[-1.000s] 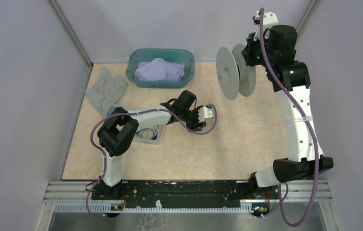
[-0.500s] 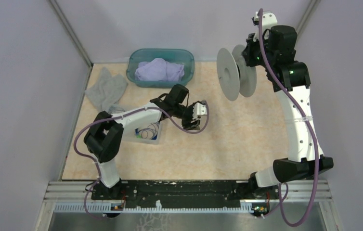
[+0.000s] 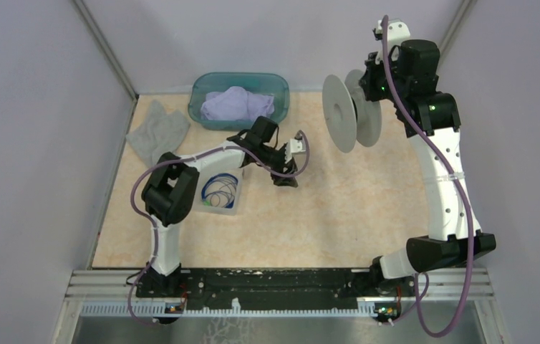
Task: Wrap the cables
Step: Wrap the cable around the cable reel.
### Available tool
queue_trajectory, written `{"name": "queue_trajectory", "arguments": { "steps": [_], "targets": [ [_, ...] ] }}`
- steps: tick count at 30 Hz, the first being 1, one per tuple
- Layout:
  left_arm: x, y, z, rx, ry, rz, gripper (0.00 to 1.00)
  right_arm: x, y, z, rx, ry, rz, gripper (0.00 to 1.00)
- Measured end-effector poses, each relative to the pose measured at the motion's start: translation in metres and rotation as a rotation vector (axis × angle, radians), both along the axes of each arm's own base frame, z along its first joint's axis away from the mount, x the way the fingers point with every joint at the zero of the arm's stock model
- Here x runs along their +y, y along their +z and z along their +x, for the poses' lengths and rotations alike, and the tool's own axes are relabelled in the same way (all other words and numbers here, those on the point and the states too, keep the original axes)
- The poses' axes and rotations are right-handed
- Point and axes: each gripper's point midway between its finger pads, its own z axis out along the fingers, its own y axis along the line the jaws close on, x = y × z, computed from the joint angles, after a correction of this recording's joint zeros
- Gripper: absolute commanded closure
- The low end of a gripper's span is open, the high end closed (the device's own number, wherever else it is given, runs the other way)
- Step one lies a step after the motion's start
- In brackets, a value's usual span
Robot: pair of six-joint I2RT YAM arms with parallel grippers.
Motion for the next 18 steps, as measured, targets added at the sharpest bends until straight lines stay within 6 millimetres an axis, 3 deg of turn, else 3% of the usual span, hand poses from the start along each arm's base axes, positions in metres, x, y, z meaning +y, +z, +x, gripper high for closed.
{"name": "queue_trajectory", "arguments": {
  "steps": [6,11,14,18],
  "targets": [
    [-0.003,-0.031,-0.011,0.107,-0.008,0.025,0.44,-0.001,0.000,0.000,-0.001,-0.004,-0.006,1.00],
    [-0.010,-0.047,-0.025,0.163,-0.024,0.044,0.69,-0.001,0.000,0.000,-0.002,-0.005,-0.008,1.00],
    [-0.016,-0.048,-0.035,0.176,-0.049,0.045,0.96,-0.001,0.000,0.000,-0.002,-0.005,-0.007,1.00],
    [-0.020,-0.048,-0.046,0.176,-0.093,0.046,1.00,-0.002,0.000,0.001,-0.004,-0.007,-0.007,1.00]
  ]
}}
